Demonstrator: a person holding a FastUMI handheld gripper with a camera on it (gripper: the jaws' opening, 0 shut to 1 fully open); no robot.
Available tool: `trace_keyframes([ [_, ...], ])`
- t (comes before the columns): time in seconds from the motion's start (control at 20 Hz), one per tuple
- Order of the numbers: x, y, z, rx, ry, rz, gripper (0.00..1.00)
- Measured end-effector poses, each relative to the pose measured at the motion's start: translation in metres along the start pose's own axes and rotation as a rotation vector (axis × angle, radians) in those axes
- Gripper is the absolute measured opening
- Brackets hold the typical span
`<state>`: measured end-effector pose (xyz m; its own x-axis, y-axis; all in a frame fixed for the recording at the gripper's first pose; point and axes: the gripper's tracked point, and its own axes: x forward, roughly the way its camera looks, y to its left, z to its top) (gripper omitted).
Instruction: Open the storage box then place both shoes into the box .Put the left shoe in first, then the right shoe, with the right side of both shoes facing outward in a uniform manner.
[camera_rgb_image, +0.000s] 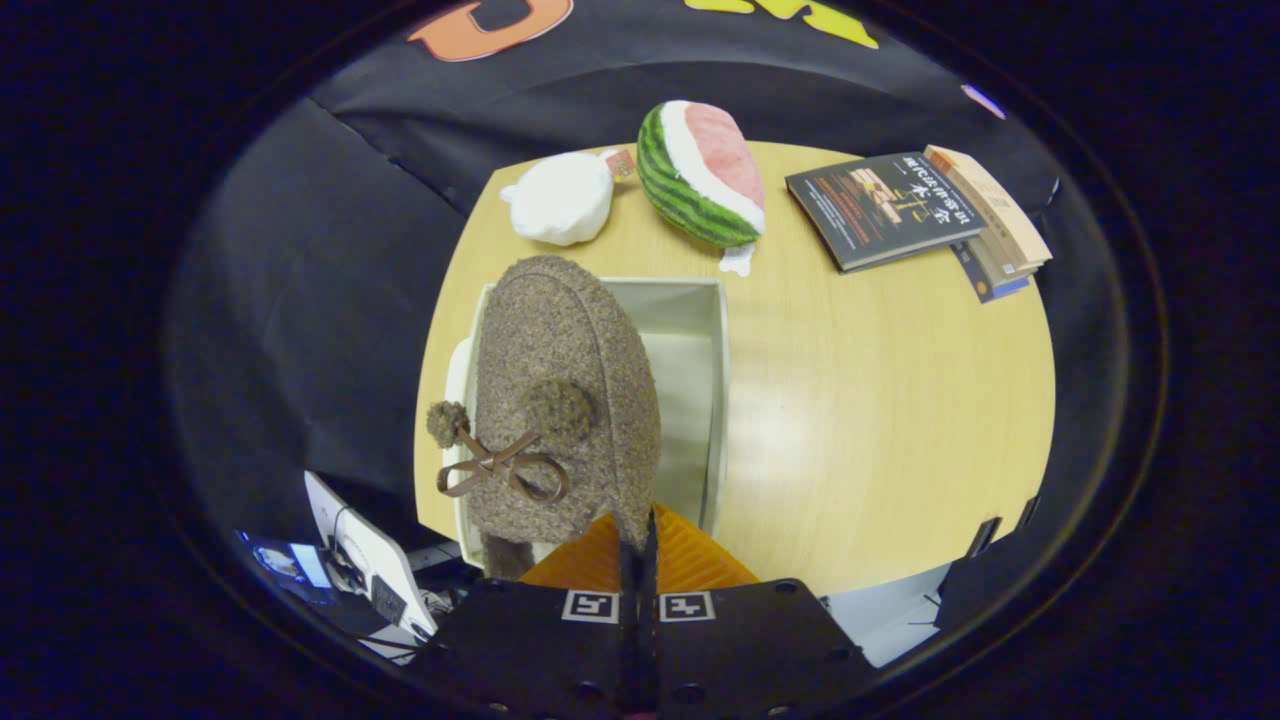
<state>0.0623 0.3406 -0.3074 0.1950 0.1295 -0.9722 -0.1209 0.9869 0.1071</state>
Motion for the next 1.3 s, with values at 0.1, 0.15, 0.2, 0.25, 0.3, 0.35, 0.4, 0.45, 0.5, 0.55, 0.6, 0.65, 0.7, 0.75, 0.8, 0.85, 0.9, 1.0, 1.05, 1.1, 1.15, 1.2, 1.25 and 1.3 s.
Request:
trace_keyframes([
  [0.1, 0.024, -0.006, 0.003, 0.029, 0.012, -0.064, 0.0],
  [0.15, 0.034, -0.012, 0.004, 0.039, 0.013, -0.105, 0.0],
  [0.2, 0.044, -0.019, 0.004, 0.048, 0.014, -0.149, 0.0],
  [0.25, 0.055, -0.026, 0.003, 0.053, 0.018, -0.201, 0.0],
  [0.3, 0.063, -0.027, 0.002, 0.056, 0.027, -0.221, 0.0],
  [0.35, 0.069, -0.026, 0.002, 0.067, 0.02, -0.228, 0.0],
  [0.4, 0.074, -0.025, 0.004, 0.087, 0.01, -0.241, 0.0],
  [0.45, 0.079, -0.028, 0.007, 0.092, 0.008, -0.266, 0.0],
  [0.5, 0.083, -0.03, 0.005, 0.084, 0.013, -0.293, 0.01],
  [0.55, 0.087, -0.032, 0.005, 0.075, 0.017, -0.309, 0.01],
  [0.6, 0.091, -0.033, 0.005, 0.065, 0.026, -0.323, 0.0],
  [0.65, 0.093, -0.036, 0.005, 0.065, 0.026, -0.336, 0.01],
  [0.7, 0.093, -0.037, 0.007, 0.064, 0.025, -0.349, 0.02],
  [0.75, 0.093, -0.036, 0.008, 0.061, 0.026, -0.355, 0.02],
  [0.8, 0.093, -0.035, 0.008, 0.061, 0.027, -0.36, 0.03],
  [0.85, 0.092, -0.034, 0.009, 0.06, 0.019, -0.362, 0.03],
  [0.9, 0.093, -0.032, 0.009, 0.055, 0.009, -0.353, 0.06],
  [1.0, 0.088, -0.027, 0.007, 0.053, -0.006, -0.329, 0.18],
  [1.05, 0.085, -0.023, 0.006, 0.049, -0.01, -0.314, 0.2],
  [1.1, 0.081, -0.018, 0.003, 0.046, -0.016, -0.288, 0.26],
  [1.15, 0.075, -0.012, -0.001, 0.048, -0.02, -0.261, 0.29],
  [1.2, 0.067, -0.008, -0.003, 0.042, -0.027, -0.24, 0.4],
  [1.25, 0.058, -0.003, -0.006, 0.029, -0.04, -0.22, 0.51],
  [1.3, 0.049, 0.002, -0.008, 0.008, -0.059, -0.199, 0.59],
])
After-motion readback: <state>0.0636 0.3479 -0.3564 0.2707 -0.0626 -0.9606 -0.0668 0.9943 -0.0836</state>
